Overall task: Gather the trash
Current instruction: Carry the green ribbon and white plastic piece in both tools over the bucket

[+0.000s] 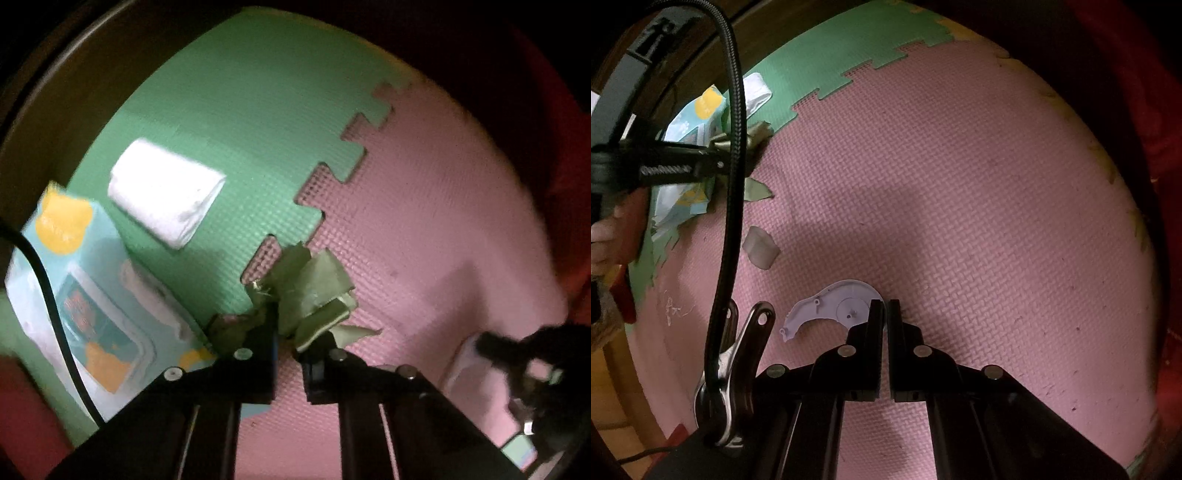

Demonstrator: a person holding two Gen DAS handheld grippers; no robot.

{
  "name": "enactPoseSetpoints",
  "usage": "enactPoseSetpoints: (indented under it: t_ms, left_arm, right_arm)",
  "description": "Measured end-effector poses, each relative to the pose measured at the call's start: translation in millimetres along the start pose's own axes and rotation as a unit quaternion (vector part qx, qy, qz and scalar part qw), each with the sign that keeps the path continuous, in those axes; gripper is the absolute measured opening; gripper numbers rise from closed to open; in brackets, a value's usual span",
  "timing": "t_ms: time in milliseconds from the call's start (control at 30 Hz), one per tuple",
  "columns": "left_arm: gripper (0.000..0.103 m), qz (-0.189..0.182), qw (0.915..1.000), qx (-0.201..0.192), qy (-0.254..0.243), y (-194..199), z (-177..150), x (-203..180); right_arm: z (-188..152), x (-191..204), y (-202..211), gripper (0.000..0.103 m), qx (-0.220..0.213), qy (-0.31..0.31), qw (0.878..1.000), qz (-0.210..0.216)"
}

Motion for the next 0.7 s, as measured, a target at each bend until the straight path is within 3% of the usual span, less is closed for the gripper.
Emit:
enactPoseSetpoints:
  t_ms: [233, 400, 533, 700]
  left_arm:
    - [0.007, -0.040, 0.9979, -0.017, 0.047, 36, -15, 23]
    - [0.007, -0.064, 0.9940, -0.040, 0.078, 86, -26, 36]
    - [0.007, -0.070, 0.9905, -0.078, 0.089, 133, -28, 47]
    - [0.007, -0.081, 0.9844, -0.116, 0.105, 189, -14, 76]
  right_arm:
    - [0, 0, 3, 0.003, 0.005, -0.002, 1.000, -0.004]
    - [5, 9, 9, 0.003, 0.011, -0.003, 1.000, -0.010]
    - [23, 31, 37, 0.003, -0.012, 0.053, 0.998, -0.022]
    - [56, 42, 76, 0.003, -0.038, 0.080, 0.996, -0.016]
Point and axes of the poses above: each gripper's, at about its wrist camera, not at the fingertips, and y roughly against the way its jaws point, x to its left, z to its top, the point moved 7 cm from there along -y, roughly the way its jaws point, and after that the axes turned 14 degrees about y, right-handed, at the moved point
